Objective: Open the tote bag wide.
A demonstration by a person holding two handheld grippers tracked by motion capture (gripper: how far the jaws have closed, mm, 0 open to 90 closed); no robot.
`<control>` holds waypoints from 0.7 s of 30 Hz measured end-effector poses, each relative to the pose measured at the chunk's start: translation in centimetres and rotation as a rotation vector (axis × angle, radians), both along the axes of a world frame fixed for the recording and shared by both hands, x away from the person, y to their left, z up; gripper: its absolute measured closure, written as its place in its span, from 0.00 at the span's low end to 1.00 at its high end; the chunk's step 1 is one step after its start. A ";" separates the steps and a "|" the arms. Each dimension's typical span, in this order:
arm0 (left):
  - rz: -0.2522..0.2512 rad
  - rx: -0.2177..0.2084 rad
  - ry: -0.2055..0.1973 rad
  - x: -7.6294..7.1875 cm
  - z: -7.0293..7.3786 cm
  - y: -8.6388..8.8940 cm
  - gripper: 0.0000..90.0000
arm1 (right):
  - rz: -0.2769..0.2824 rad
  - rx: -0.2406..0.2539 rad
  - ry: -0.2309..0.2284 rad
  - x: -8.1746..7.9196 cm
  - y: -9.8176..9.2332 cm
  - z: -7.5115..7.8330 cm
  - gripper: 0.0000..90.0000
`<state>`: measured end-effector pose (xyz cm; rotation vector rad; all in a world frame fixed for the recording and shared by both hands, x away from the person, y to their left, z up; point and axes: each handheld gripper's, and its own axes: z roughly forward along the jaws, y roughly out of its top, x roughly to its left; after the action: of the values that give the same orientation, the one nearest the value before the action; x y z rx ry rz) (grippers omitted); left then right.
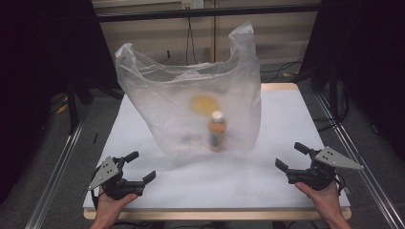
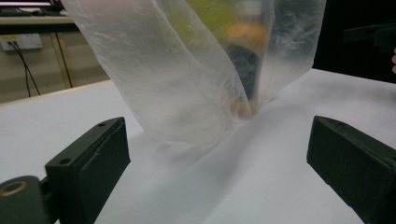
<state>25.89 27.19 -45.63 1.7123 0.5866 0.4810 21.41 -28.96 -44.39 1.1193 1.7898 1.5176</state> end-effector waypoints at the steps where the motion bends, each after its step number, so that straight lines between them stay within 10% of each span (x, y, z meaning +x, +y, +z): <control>1: 0.000 0.000 0.000 0.0 0.0 0.0 0.12 | 0.000 0.000 0.000 0.0 0.0 0.0 0.08; 21: -0.107 -0.032 0.077 0.7 1.2 -0.9 0.88 | 0.139 0.018 0.080 0.8 0.1 0.7 0.99</control>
<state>26.58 26.28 -44.48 1.7277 0.5522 0.3289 22.24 -28.83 -43.70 1.0972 1.9474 1.5916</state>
